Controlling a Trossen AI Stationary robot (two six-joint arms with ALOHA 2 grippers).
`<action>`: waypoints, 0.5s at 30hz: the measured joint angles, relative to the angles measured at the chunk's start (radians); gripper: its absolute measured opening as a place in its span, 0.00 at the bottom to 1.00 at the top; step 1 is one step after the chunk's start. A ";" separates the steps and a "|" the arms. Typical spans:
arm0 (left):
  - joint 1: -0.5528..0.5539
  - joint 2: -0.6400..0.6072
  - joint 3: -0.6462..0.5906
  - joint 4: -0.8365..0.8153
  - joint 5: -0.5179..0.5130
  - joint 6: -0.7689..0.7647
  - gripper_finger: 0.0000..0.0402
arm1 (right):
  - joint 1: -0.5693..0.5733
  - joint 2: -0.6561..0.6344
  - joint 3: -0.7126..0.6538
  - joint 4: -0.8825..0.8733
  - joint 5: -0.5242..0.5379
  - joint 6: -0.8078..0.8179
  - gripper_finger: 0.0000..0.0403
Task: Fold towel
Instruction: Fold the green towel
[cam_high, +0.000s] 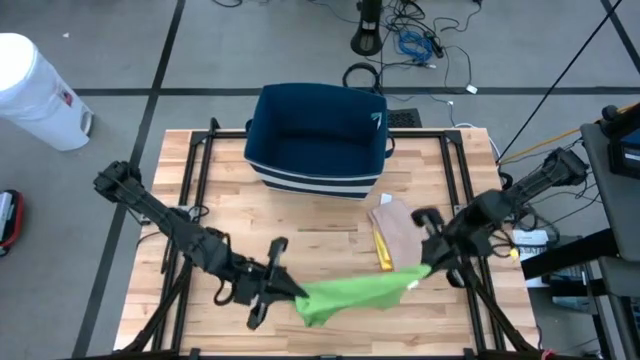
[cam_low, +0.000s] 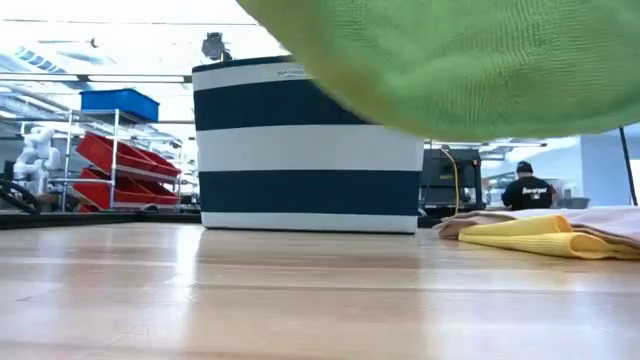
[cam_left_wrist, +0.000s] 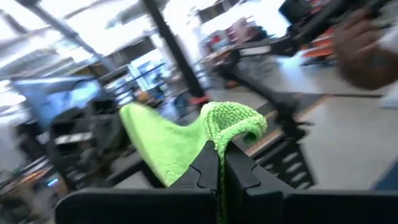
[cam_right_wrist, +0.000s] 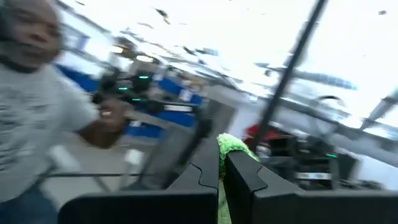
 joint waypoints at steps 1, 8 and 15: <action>0.007 -0.004 0.000 -0.005 -0.023 0.001 0.00 | -0.008 -0.017 0.000 -0.010 0.023 0.001 0.00; 0.093 -0.006 0.000 -0.126 -0.170 0.002 0.00 | -0.099 -0.062 0.000 -0.187 0.180 0.027 0.00; 0.227 -0.005 0.000 -0.205 -0.195 -0.067 0.00 | -0.244 -0.053 0.000 -0.273 0.146 0.080 0.00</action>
